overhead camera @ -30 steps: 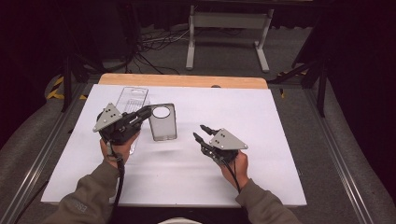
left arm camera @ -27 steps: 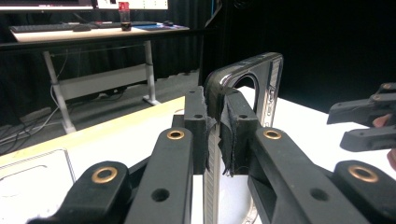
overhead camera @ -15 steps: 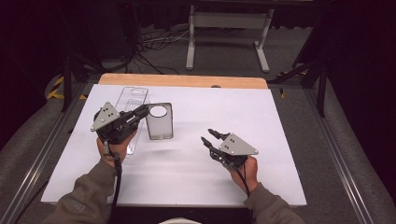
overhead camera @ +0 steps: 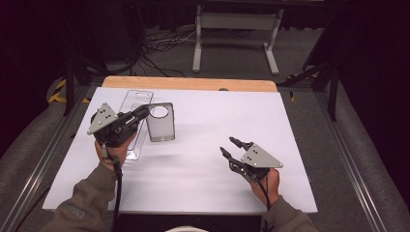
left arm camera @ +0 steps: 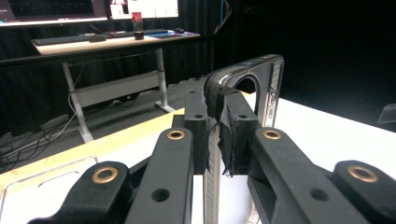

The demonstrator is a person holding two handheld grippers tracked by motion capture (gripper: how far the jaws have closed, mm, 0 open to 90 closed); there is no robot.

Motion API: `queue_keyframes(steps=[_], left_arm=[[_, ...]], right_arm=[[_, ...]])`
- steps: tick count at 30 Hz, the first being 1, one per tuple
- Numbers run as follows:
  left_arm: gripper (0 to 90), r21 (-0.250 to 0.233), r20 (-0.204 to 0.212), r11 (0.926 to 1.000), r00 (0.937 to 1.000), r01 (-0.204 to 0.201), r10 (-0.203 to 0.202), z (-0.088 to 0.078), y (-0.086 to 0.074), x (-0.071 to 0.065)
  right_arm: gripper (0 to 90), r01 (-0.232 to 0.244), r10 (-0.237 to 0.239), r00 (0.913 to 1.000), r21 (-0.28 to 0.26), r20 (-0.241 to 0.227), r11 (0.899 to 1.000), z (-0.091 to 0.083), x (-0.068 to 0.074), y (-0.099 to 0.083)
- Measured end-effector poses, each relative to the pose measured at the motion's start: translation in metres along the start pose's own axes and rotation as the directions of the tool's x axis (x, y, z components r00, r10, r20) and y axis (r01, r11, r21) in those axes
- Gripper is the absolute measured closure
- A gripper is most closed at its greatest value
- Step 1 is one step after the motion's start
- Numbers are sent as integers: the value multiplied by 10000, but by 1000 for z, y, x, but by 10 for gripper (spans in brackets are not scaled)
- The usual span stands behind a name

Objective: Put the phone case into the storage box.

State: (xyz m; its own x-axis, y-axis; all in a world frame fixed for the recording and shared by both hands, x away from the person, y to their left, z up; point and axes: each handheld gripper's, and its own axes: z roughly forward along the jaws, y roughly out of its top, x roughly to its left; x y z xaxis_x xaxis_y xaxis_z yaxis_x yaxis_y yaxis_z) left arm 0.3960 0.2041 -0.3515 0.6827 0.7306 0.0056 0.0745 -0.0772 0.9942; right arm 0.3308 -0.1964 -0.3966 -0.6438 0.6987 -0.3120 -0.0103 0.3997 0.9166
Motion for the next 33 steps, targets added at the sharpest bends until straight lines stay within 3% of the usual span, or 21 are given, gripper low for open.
queue_keyframes(steps=[15, 33], left_arm=[[824, -46, -374, 10000, 9993, -40, 38, -7, 6, 16], [824, -93, -677, 9994, 9972, -321, 314, -8, 23, 45]], right_arm=[[501, -155, 149, 9996, 281, 239, 9995, -13, -5, -10], [502, -240, 230, 9995, 461, 211, 9986, -10, -5, -12]])
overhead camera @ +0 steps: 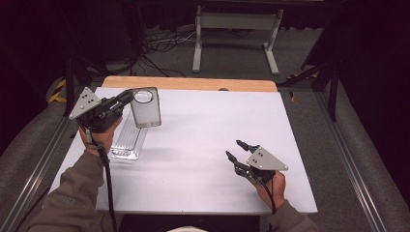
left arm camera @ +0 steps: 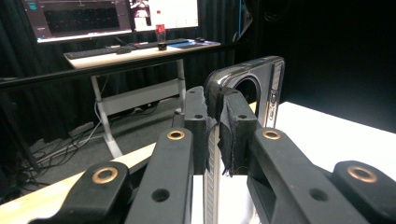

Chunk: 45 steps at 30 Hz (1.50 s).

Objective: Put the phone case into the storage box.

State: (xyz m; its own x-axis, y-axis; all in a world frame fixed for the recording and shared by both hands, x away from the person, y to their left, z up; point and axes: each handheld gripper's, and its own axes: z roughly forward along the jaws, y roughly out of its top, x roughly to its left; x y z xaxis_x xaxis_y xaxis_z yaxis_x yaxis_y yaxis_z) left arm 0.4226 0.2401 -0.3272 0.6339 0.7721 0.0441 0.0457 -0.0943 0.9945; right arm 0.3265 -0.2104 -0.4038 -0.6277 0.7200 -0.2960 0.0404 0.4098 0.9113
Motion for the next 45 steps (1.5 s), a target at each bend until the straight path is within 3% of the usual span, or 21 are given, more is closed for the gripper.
queue_keyframes(steps=[7, 10, 21, 33, 45], left_arm=[[824, 81, -137, 9999, 9999, -65, 66, 3, 4, 11], [824, 94, -239, 9999, 9997, 53, -51, 4, 3, 16], [824, 320, -417, 9994, 9991, -113, 126, 12, 5, 35], [824, 549, -814, 9983, 9964, -198, 242, 29, 6, 70], [824, 723, -691, 9973, 9974, -160, 210, 51, -6, 99]], right_arm=[[508, -235, 234, 9997, -127, -94, 9996, -2, -3, 0], [501, -258, 257, 9996, -216, -64, 9994, -4, -4, 1], [489, -274, 276, 9996, -270, 43, 9993, -6, -5, 1], [489, -304, 304, 9994, -10, 133, 9995, -3, -4, -3], [491, -390, 386, 9991, 238, 162, 9990, 3, -2, -6]])
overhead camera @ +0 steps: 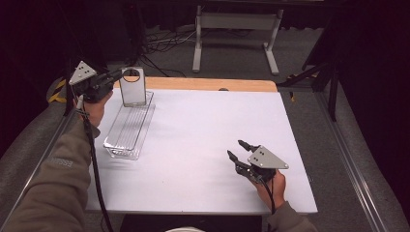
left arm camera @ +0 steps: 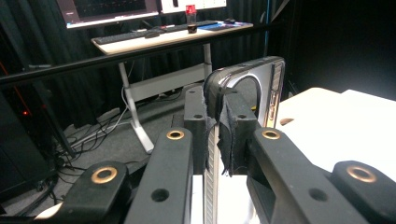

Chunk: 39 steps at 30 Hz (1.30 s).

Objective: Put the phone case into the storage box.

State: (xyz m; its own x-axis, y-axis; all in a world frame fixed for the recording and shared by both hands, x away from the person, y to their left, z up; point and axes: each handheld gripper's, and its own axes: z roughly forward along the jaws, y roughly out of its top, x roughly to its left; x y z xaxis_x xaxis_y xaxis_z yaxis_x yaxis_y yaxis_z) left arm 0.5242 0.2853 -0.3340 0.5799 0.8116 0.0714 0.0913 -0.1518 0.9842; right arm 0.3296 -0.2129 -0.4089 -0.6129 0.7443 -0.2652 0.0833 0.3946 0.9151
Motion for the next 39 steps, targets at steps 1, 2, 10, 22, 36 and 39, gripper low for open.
queue_keyframes(steps=[1, 2, 10, 22, 36, 39], left_arm=[[824, 62, -48, 10000, 10000, -34, 34, 4, -2, 3], [824, 62, -48, 10000, 10000, -34, 34, 4, -2, 3], [823, 121, 7, 9994, 9994, 334, -334, 26, -21, 17], [823, 930, 351, 9953, 9991, -283, 252, 52, -32, 16], [821, 922, 338, 9956, 9994, -152, 121, 57, -38, 22], [817, 877, 327, 9961, 9994, -102, 73, 57, -39, 24]], right_arm=[[491, 21, -21, 10000, 2, 2, 10000, 1, 0, 0], [491, 21, -21, 10000, 2, 2, 10000, 1, 0, 0], [508, 22, -19, 10000, 266, -88, 9996, 7, 2, -2], [511, 61, -52, 9998, 504, -171, 9987, 11, 5, -4], [510, 220, -200, 9993, 641, -318, 9977, 14, 9, -6], [508, 244, -221, 9991, 652, -362, 9976, 14, 9, -6]])
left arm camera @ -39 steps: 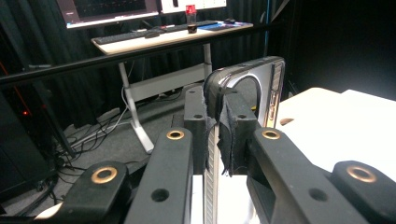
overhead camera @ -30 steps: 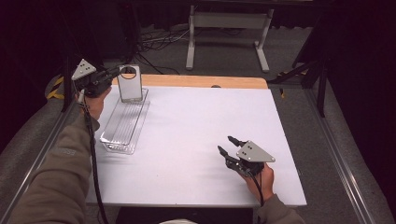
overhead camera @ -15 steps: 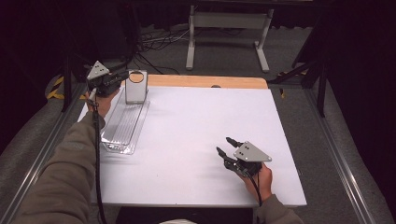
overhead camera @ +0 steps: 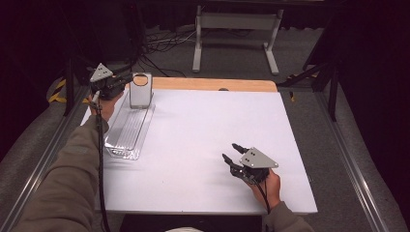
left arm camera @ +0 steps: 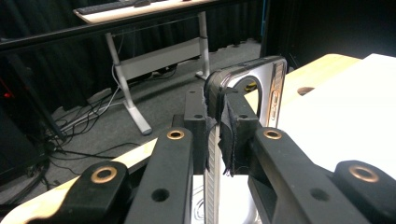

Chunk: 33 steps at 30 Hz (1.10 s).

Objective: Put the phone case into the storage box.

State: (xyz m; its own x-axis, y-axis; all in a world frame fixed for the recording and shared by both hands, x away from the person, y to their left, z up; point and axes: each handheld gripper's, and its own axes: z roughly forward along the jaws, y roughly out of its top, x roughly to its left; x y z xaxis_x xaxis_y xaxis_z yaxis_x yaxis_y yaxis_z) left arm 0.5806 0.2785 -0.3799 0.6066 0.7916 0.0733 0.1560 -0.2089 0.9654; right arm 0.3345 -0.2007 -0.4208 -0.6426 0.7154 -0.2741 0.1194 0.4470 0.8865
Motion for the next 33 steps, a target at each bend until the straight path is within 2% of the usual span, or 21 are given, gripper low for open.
queue_keyframes(steps=[5, 10, 17, 22, 26, 27, 29, 33], left_arm=[[812, 73, -168, 10000, 9999, 34, -33, -1, -2, 5], [800, 101, -371, 9996, 9990, 255, -251, -3, -7, 11], [784, 273, -620, 9986, 9972, 442, -424, -4, -13, 15], [759, 396, -732, 9986, 9968, 354, -325, -2, -13, 14], [681, 559, -984, 9982, 9950, 200, -144, 1, -12, 12], [657, 530, -983, 9981, 9948, 319, -266, 0, -12, 12], [663, 391, -1040, 9985, 9940, 387, -345, -1, -12, 12], [650, 418, -1068, 9985, 9938, 367, -320, -3, -10, 11]], right_arm=[[504, 39, -39, 10000, -63, -63, 10000, 0, 0, 1], [497, 29, -33, 9997, -169, -234, 9999, 0, 0, 1], [494, 173, -178, 9995, -210, -244, 9996, -1, 2, 3], [491, 141, -149, 9994, -271, -325, 9995, -1, 2, 3], [486, 193, -205, 9991, -326, -375, 9993, -2, 4, 4], [485, 178, -192, 9990, -334, -412, 9993, -2, 3, 4], [484, 172, -187, 9988, -336, -449, 9993, -2, 3, 4], [484, 212, -228, 9987, -346, -464, 9992, -2, 3, 5]])
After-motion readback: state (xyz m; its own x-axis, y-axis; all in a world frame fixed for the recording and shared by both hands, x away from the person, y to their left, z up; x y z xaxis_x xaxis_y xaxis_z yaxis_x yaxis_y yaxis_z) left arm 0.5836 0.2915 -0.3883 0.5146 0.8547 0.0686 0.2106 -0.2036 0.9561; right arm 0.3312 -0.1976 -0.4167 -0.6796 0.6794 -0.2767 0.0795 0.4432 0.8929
